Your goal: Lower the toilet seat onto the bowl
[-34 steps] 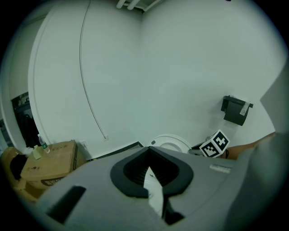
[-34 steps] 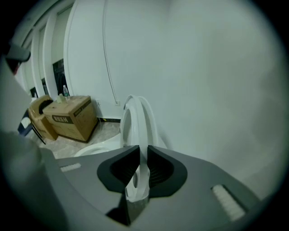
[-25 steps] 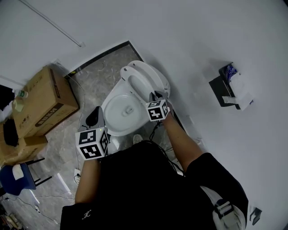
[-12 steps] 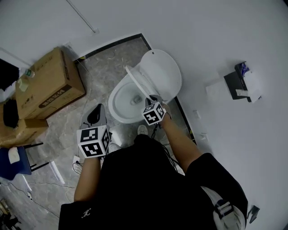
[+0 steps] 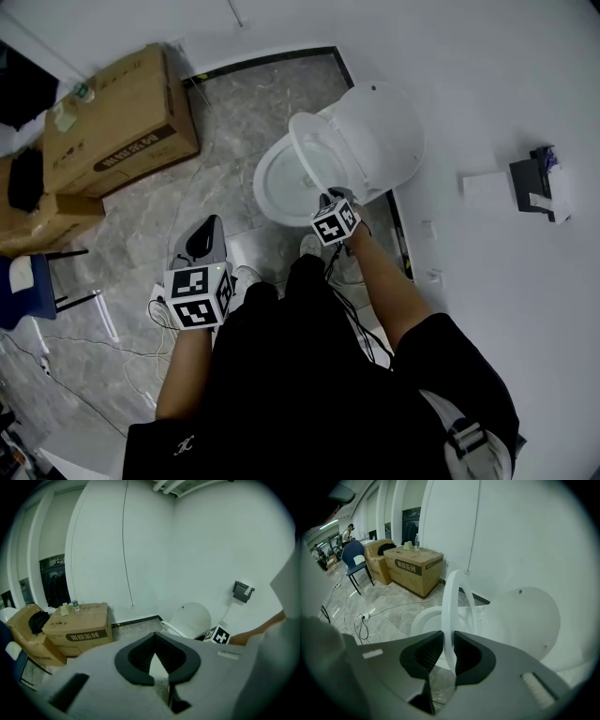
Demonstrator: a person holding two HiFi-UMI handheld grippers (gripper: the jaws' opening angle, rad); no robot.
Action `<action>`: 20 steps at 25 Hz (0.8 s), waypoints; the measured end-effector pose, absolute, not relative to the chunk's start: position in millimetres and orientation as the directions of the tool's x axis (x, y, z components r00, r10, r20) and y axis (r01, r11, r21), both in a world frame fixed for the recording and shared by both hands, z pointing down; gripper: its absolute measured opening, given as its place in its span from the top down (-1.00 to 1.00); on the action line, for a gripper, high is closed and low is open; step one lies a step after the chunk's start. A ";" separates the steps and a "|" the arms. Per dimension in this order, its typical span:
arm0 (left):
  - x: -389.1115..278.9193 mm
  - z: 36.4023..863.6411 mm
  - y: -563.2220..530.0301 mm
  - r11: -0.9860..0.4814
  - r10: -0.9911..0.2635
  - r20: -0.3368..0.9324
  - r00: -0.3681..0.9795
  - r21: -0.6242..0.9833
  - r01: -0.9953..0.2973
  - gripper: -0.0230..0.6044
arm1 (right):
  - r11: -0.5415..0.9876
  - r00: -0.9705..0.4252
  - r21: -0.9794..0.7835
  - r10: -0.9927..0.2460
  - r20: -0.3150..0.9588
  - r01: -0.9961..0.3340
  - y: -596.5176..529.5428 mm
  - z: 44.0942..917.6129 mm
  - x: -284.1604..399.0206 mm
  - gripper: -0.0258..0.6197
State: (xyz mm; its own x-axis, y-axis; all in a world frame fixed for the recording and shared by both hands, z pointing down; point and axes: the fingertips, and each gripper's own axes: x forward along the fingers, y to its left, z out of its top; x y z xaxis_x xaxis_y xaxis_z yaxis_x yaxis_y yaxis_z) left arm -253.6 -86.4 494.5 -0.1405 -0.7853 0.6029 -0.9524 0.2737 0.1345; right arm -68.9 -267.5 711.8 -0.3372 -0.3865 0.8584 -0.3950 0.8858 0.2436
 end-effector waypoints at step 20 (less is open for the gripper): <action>-267.8 611.5 -35.2 0.199 -0.697 0.716 -0.023 0.163 -0.966 0.90 | 0.964 -0.259 0.173 -0.223 0.940 -0.203 -176.6 857.1 -137.5 0.56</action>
State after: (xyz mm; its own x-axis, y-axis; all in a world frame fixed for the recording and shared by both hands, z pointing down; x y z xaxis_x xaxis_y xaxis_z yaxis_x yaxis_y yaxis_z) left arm -267.8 -35.2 611.5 -0.0232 -0.6974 0.7163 -0.9664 0.1992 0.1626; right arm -137.5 -176.6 857.1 -0.2590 -0.2230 0.9398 -0.2032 0.9638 0.1727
